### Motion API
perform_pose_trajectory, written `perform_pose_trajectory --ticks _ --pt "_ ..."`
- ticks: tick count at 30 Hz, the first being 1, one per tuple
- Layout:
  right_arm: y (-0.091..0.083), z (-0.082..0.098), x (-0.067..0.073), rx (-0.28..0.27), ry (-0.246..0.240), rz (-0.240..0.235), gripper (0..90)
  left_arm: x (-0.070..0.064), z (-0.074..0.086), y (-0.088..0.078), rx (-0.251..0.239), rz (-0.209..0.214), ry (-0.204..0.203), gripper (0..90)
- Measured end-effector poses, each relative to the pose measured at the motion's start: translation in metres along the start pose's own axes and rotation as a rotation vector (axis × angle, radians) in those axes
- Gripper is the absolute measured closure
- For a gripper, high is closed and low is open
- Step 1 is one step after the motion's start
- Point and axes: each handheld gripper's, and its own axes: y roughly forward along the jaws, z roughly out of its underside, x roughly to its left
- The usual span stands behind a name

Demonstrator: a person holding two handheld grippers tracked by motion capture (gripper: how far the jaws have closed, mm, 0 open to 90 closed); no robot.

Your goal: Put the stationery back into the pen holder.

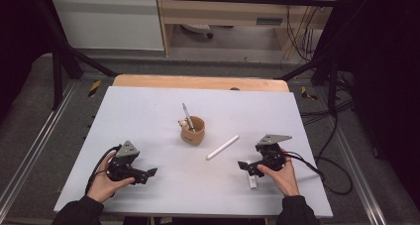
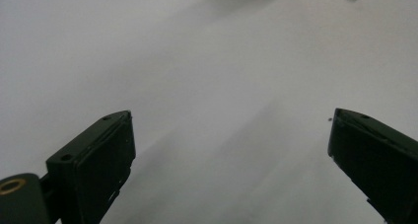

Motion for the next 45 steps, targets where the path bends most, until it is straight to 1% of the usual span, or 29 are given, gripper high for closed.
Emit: perform_pose_trajectory --ticks 1,3,7,13,15,18,21,25,27,31,33,34,39,45 --pt "-0.001 0.002 -0.001 0.001 -0.005 0.004 0.7 -0.001 -0.002 0.000 -0.002 0.003 0.001 4.1" --pt "-0.004 0.004 -0.003 0.007 -0.006 -0.003 0.7 -0.004 -0.005 0.001 -0.007 0.006 0.002 4.3" --pt "-0.010 0.010 -0.007 -0.001 -0.010 0.001 0.6 -0.008 -0.010 0.005 0.002 0.015 0.012 4.7" --pt "-0.015 0.018 -0.011 -0.004 0.004 -0.001 0.6 -0.016 -0.019 0.013 0.014 0.024 0.025 5.0" --pt "-0.017 0.020 -0.013 -0.002 0.006 0.005 0.6 -0.019 -0.024 0.015 0.015 0.028 0.033 5.0" --pt "-0.018 0.022 -0.014 -0.003 0.003 0.009 0.6 -0.026 -0.030 0.019 0.012 0.037 0.042 5.1" --pt "-0.020 0.022 -0.016 -0.008 0.009 0.012 0.6 -0.033 -0.037 0.025 0.023 0.046 0.058 5.2" --pt "-0.022 0.024 -0.017 -0.014 0.014 0.019 0.7 -0.044 -0.047 0.033 0.027 0.060 0.065 5.9" --pt "-0.023 0.024 -0.018 -0.021 0.009 0.019 0.7 -0.049 -0.051 0.037 0.033 0.067 0.076 6.4" --pt "-0.023 0.025 -0.017 -0.014 0.020 0.015 0.7 -0.059 -0.061 0.044 0.043 0.083 0.092 7.3" --pt "-0.023 0.025 -0.017 -0.011 0.015 0.016 0.7 -0.064 -0.066 0.047 0.047 0.091 0.107 8.0" --pt "-0.023 0.025 -0.017 -0.009 0.014 0.018 0.6 -0.066 -0.068 0.049 0.048 0.094 0.108 8.3" --pt "-0.023 0.025 -0.017 -0.010 0.015 0.014 0.7 -0.075 -0.079 0.058 0.061 0.103 0.117 10.4" --pt "-0.023 0.025 -0.017 -0.006 0.013 0.014 0.7 -0.086 -0.093 0.069 0.070 0.112 0.144 14.3"
